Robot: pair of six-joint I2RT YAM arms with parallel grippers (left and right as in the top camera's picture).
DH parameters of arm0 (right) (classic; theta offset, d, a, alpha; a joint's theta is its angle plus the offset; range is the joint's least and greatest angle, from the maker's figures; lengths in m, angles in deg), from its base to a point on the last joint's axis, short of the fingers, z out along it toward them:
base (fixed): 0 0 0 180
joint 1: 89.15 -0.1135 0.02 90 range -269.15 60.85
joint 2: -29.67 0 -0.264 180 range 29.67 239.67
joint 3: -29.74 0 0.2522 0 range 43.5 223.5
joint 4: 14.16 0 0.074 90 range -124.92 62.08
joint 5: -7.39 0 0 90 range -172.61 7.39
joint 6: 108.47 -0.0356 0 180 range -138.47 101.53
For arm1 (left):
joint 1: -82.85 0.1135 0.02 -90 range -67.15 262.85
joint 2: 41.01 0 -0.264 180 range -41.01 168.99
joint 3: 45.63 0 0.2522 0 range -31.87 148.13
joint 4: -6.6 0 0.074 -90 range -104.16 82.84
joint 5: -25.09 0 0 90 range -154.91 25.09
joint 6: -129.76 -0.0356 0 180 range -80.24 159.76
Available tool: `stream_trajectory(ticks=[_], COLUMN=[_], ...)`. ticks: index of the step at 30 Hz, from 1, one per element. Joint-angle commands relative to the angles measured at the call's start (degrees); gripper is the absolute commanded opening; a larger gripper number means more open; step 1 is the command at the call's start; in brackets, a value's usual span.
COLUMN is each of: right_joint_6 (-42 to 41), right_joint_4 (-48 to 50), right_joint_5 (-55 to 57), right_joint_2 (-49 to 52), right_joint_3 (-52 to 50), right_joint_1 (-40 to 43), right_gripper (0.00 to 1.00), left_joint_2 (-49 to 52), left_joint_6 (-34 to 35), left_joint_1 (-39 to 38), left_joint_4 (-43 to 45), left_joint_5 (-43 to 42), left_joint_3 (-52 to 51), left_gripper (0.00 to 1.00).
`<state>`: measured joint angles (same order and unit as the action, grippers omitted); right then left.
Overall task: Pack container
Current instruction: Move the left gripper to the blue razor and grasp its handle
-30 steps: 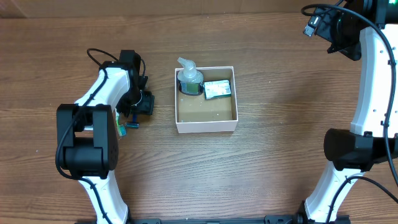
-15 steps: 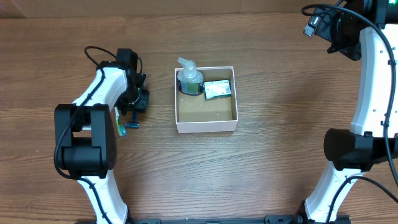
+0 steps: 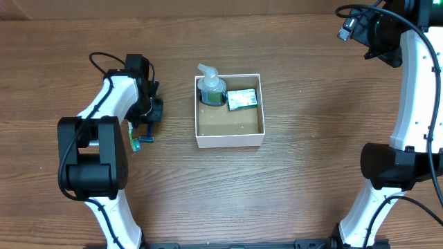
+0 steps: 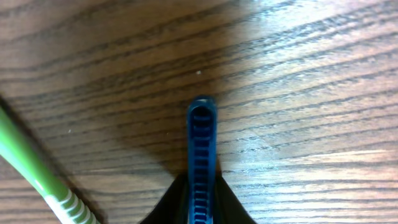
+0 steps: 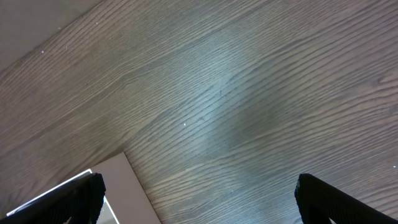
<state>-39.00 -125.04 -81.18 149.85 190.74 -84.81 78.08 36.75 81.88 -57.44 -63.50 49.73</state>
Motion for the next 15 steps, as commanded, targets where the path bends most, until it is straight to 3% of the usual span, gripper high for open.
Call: stream_trajectory(ticks=[1, 9, 15], right_joint_6=[0.4, 0.4, 0.4], right_joint_4=[0.1, 0.1, 0.1], right_joint_5=[-0.2, -0.2, -0.2], right_joint_2=[-0.6, -0.6, -0.6], right_joint_3=[0.0, 0.0, 0.0], right_joint_1=[-0.2, -0.2, -0.2], right_gripper=[1.0, 1.0, 1.0], left_joint_2=[2.5, 2.5, 1.9], left_joint_6=[5.0, 6.3, 6.2], left_joint_1=[0.2, 0.2, 0.1], left_joint_4=[-0.9, -7.0, -18.1], left_joint_5=[-1.2, -1.2, -3.0], left_joint_3=[-3.0, 1.5, 15.5], left_gripper=[0.07, 0.04, 0.04])
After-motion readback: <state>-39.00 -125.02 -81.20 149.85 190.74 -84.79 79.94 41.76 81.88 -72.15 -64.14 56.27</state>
